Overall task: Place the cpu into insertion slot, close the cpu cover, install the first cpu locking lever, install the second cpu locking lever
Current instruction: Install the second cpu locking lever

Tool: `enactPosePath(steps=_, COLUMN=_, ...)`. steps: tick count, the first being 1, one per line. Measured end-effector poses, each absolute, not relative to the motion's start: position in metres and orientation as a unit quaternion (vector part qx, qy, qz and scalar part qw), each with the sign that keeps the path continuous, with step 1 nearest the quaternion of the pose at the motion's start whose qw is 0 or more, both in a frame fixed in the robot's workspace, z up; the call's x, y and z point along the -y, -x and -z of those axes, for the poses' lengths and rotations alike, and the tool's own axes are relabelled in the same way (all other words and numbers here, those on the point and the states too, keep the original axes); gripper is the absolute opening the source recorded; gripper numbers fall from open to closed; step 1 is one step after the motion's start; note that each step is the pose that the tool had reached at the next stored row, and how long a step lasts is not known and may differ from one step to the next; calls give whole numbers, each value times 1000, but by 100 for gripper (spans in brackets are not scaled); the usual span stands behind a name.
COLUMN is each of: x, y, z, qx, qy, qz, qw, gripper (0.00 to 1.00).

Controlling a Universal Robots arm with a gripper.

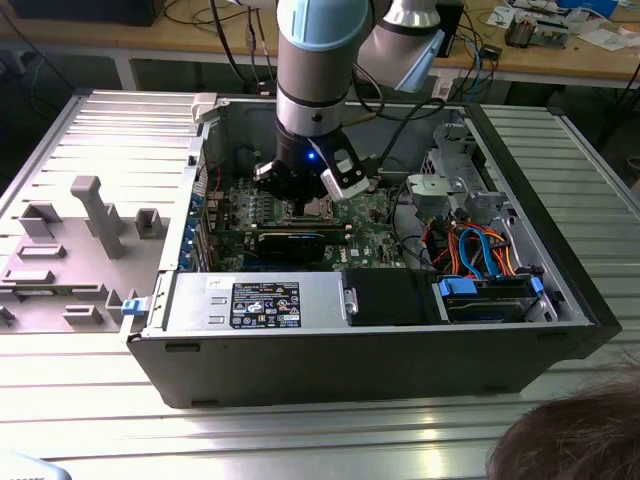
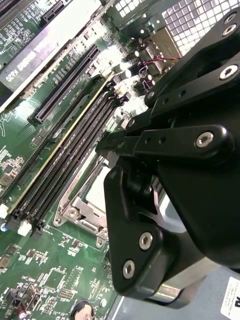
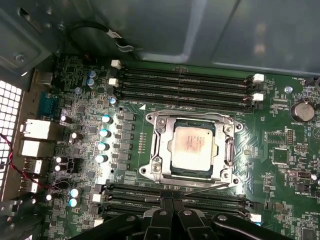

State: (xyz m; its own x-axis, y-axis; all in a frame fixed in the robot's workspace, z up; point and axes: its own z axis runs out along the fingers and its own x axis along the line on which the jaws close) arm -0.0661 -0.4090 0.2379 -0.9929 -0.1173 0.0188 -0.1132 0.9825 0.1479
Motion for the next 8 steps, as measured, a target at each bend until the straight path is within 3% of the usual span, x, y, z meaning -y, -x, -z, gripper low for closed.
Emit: enactPosePath(steps=8, x=409, y=69, z=-235, qx=996, qy=-58, qz=74, qw=14, gripper=11)
